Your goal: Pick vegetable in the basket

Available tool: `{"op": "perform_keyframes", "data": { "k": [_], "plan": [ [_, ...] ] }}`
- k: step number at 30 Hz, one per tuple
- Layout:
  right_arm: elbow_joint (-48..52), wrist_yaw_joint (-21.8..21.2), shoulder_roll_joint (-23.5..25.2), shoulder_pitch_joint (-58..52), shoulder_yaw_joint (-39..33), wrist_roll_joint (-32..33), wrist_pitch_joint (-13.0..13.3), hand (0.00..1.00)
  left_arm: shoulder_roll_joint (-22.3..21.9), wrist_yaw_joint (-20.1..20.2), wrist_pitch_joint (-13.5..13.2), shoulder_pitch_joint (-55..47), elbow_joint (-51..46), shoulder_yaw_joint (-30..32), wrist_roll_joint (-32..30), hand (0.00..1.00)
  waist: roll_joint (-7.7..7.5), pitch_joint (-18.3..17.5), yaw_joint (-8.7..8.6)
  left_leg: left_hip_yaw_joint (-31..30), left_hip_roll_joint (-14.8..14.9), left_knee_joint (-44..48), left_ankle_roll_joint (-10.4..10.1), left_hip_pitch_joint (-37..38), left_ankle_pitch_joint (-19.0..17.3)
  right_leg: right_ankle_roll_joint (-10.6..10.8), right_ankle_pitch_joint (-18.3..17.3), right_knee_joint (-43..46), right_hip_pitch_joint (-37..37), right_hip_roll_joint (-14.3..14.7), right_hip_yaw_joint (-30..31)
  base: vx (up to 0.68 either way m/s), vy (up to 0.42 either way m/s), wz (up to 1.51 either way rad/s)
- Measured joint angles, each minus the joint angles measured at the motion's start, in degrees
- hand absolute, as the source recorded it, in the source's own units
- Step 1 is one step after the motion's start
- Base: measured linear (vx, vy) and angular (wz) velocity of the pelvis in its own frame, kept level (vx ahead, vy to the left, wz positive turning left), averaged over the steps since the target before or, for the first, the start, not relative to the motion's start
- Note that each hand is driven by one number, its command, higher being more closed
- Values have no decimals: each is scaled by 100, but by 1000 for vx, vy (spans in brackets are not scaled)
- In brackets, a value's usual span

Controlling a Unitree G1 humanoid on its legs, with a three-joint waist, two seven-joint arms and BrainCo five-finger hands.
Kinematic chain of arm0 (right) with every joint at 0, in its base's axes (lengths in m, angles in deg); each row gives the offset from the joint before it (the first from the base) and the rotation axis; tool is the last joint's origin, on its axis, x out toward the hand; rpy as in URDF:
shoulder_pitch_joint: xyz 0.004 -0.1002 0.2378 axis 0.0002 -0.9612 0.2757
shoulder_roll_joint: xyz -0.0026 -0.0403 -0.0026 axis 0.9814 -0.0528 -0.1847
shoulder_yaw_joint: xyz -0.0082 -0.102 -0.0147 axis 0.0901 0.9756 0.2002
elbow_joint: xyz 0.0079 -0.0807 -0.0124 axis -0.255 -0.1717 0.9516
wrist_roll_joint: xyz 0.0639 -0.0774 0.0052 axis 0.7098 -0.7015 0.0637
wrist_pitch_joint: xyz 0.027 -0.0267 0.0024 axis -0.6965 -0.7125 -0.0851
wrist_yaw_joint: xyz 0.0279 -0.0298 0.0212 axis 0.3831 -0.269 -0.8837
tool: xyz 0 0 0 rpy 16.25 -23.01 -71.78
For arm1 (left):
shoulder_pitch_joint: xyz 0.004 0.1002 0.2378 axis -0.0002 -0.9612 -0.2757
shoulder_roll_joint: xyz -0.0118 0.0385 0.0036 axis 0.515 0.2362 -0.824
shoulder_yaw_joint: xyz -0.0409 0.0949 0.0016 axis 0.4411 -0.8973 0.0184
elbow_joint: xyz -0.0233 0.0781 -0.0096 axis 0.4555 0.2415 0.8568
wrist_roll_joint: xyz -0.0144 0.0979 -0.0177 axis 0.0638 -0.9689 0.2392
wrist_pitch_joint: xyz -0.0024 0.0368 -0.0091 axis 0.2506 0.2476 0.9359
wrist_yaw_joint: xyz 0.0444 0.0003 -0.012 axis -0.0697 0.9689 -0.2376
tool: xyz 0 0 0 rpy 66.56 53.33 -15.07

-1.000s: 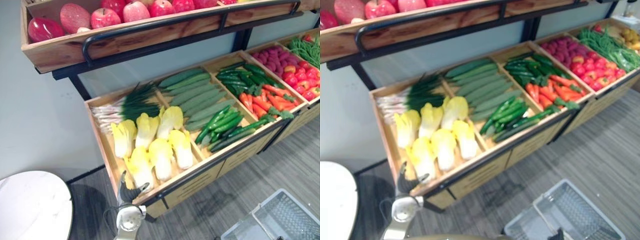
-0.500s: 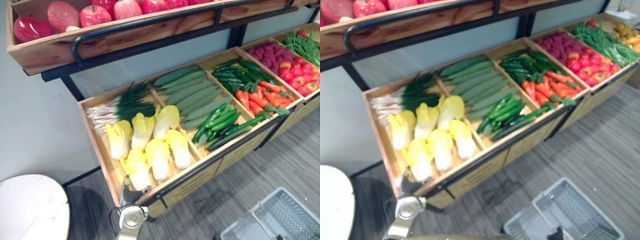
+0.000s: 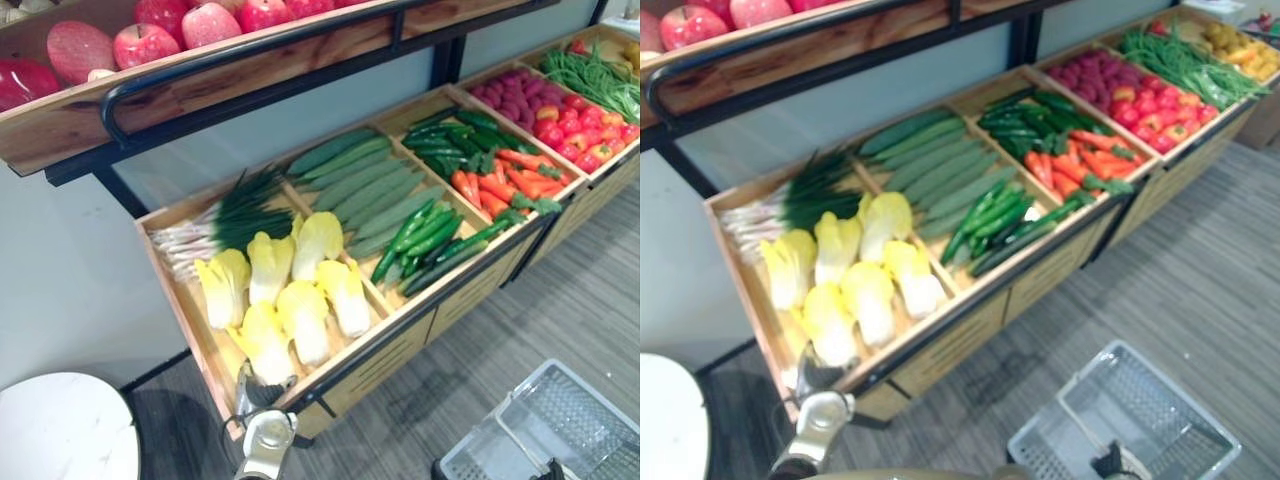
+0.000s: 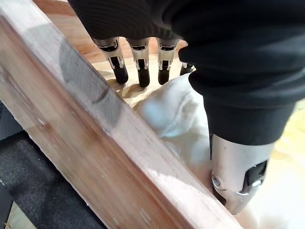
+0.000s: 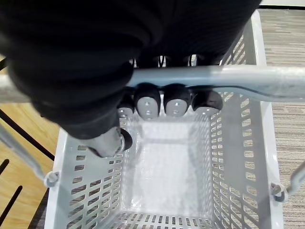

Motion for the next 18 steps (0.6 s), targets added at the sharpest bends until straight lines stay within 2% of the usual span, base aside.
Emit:
{"op": "perform_keyframes", "data": {
  "k": [2,3,10,18],
  "plan": [
    [0,17,-1,4,86,0,7,100,1,-59,13,113,184,27,-1,0,-1,1,5,58,28,0,-43,45,-17,5,3,-2,8,30,45,-33,-22,-15],
    [0,22,-2,16,137,0,11,100,3,-93,21,143,272,76,1,100,-1,0,-5,98,45,0,-53,80,-21,6,4,-9,14,51,86,-24,-16,-13],
    [-27,19,-52,6,401,0,96,100,46,-297,86,233,395,119,-28,100,-3,1,-10,119,98,-1,-89,82,-21,-7,24,-106,14,120,140,-8,-14,-5],
    [-51,13,-51,12,414,1,97,100,93,-305,82,310,485,240,24,100,-10,6,-7,113,103,-1,-94,104,-22,-16,80,-125,65,126,136,0,0,0]
  ]
}}
